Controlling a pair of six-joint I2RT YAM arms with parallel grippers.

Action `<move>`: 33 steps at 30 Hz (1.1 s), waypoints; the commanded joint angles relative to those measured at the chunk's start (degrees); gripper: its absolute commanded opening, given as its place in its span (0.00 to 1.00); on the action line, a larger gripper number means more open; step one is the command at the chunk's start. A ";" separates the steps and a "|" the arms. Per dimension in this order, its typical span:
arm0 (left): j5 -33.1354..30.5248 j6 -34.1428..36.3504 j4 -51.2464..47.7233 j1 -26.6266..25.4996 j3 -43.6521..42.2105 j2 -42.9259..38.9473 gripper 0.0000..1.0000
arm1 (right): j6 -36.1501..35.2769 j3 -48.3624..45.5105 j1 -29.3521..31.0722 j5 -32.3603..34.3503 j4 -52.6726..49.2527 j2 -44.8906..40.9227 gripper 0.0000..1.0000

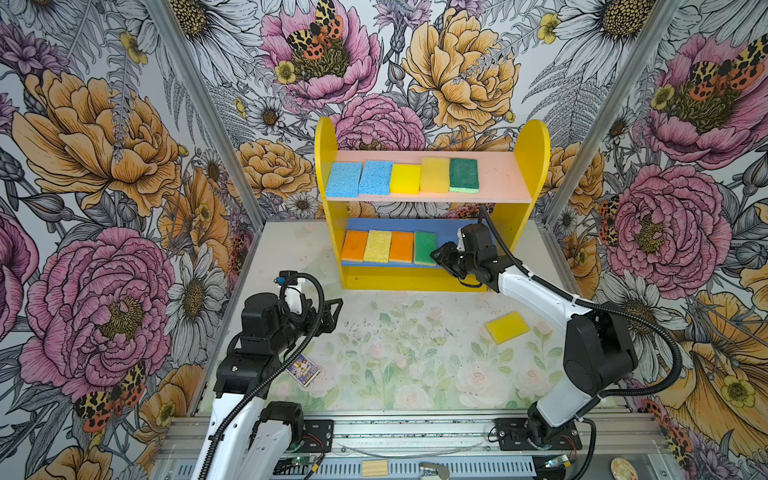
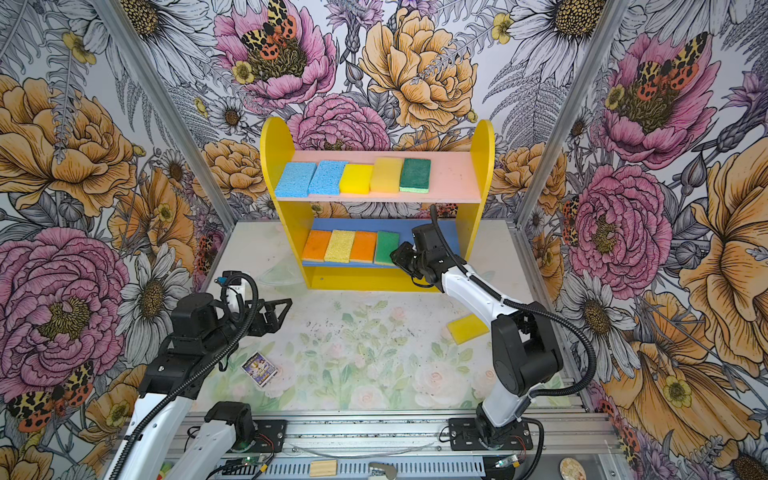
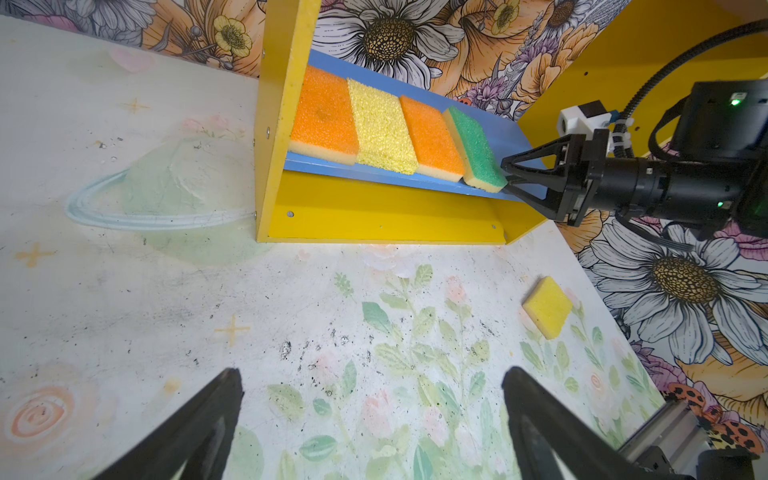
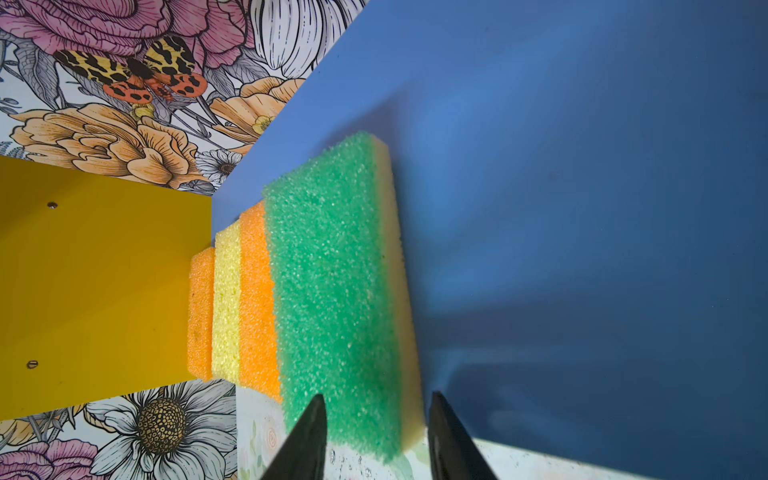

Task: Place and organize the cleaning sponges onto the shelf
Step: 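Open the right gripper and withdraw it from the shelf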

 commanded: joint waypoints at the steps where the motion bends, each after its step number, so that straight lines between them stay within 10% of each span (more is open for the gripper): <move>1: -1.26 1.04 -0.16 -0.22 -0.52 -0.33 0.99 | -0.46 -0.11 -0.29 1.02 0.77 -0.53 0.46; 33: 0.25 1.14 0.55 -0.39 -0.94 -0.66 0.99 | -1.48 -9.20 2.18 0.47 1.04 -12.46 0.46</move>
